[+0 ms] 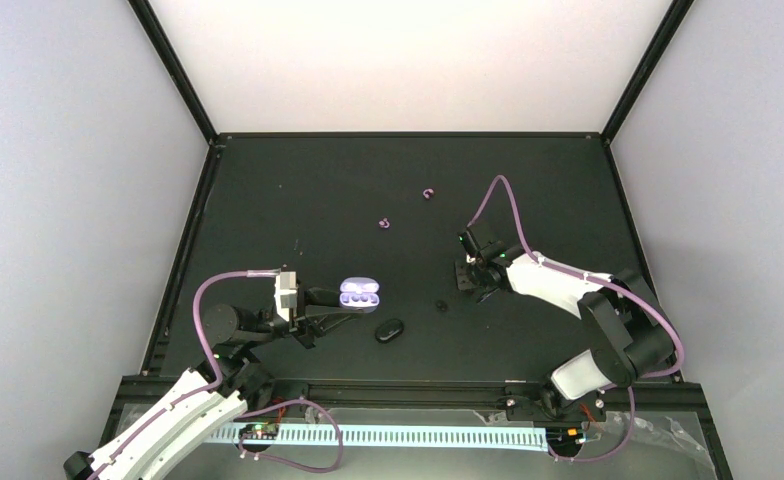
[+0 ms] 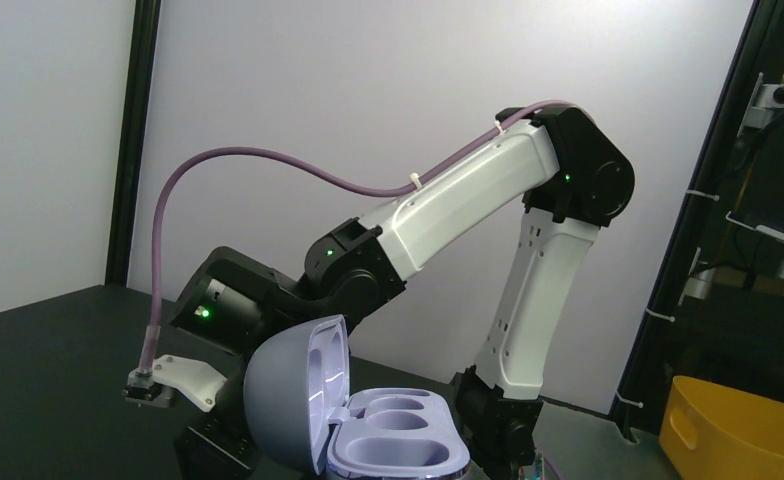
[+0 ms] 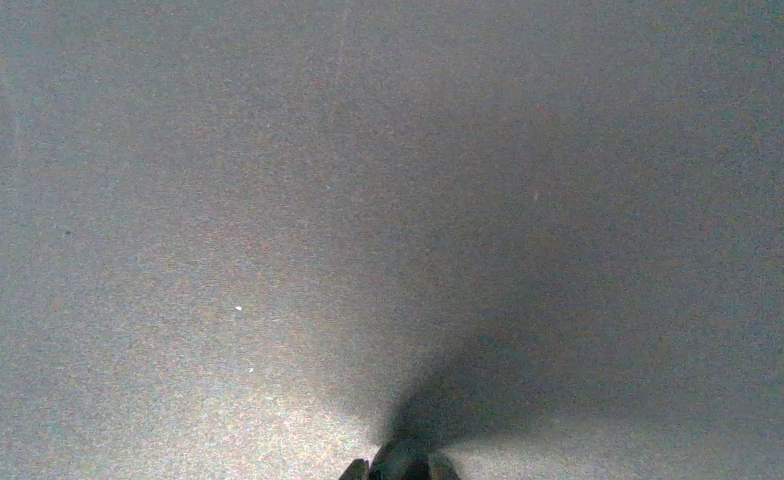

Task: Insert the wireless bluetooth earbuds into the charging case
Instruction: Pick up the earbud from the center of the board.

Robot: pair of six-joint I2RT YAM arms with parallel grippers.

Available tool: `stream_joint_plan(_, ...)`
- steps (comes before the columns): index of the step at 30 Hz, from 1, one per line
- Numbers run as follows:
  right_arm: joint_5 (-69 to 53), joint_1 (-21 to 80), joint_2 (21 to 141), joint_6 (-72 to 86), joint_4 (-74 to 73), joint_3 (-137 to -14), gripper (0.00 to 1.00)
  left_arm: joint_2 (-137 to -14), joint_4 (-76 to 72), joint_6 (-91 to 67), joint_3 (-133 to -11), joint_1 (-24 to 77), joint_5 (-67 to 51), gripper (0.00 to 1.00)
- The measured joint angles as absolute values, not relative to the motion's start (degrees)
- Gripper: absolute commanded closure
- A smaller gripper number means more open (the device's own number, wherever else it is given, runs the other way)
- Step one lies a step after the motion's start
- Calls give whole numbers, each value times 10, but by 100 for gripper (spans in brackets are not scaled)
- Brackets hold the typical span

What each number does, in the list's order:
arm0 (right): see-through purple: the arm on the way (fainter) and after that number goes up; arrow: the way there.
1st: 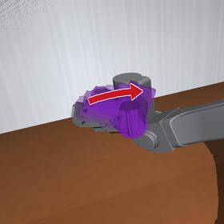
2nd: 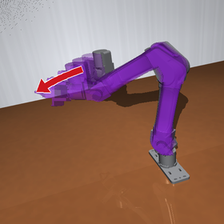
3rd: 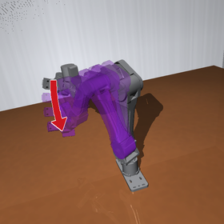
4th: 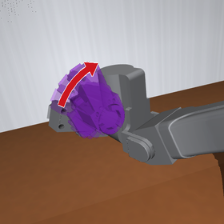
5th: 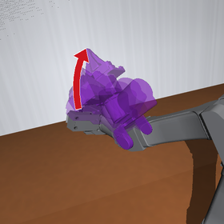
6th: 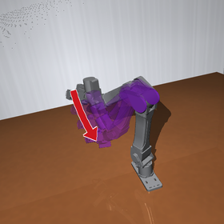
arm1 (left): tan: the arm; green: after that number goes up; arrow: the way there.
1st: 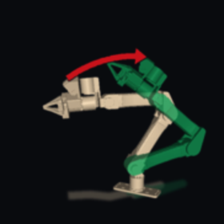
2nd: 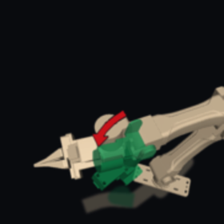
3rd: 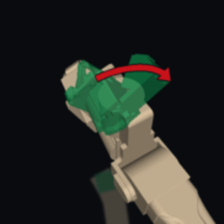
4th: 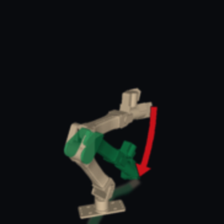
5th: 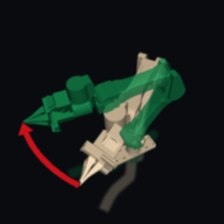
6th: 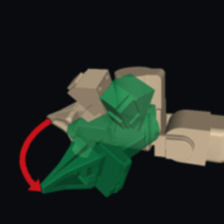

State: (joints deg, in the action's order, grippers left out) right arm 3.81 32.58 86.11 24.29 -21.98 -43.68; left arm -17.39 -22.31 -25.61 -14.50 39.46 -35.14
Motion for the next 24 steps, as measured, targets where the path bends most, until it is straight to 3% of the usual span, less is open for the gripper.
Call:
stream_joint_plan(6, 41, 324, 861, 242, -226, -437, 80, -174, -223, -256, -145, 395, -351, 98)
stream_joint_plan(24, 54, 324, 861, 241, -236, -436, 84, -181, -223, -256, -145, 395, -351, 99)
